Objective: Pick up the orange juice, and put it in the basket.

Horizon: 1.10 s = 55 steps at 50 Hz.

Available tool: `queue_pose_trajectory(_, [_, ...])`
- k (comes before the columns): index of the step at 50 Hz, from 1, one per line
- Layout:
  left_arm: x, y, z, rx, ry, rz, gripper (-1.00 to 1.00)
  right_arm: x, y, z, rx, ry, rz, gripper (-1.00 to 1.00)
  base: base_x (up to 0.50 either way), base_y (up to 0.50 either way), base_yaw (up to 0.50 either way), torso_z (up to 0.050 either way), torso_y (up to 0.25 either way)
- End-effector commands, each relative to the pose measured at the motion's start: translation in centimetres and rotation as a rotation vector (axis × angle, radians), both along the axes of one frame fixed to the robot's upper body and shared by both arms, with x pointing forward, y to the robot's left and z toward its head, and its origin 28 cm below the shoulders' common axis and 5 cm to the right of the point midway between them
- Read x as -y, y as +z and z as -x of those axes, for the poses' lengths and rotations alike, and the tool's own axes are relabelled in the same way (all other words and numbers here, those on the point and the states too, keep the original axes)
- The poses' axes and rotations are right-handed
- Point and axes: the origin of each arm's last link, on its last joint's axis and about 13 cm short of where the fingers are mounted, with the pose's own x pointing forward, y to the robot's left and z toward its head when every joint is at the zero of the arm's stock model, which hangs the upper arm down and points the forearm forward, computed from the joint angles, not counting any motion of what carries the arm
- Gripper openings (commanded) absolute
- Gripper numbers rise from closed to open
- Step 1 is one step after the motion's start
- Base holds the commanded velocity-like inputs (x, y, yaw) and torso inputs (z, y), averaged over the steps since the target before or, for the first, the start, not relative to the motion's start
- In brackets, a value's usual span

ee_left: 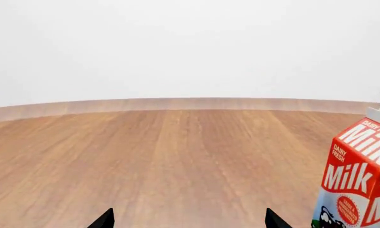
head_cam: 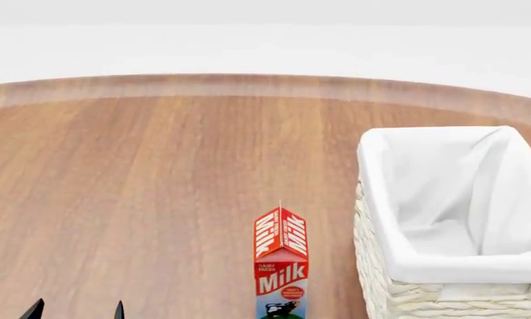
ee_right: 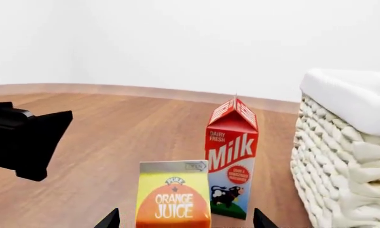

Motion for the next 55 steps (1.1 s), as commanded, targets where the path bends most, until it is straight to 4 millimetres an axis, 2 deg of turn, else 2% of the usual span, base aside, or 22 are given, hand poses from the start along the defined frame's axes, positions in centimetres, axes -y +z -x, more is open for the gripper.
queue_pose_trajectory(1, [0.0,0.0,0.0,0.000,0.000,0.000,1.00,-0.4,-0.4,-0.5,-0.007,-0.005,-0.002,1.00,0.00,0.00,0.00,0.000,0.000])
queue_pose_trajectory(37, [0.0,0.0,0.0,0.000,0.000,0.000,1.00,-1.0,-1.6,-2.3,-0.042,-0.007,0.012,1.00,0.00,0.00,0.00,0.000,0.000])
queue_pose_trajectory(55, [0.0,0.0,0.0,0.000,0.000,0.000,1.00,-1.4,-1.5,-2.5,-0.043,0.007,0.021,1.00,0.00,0.00,0.00,0.000,0.000])
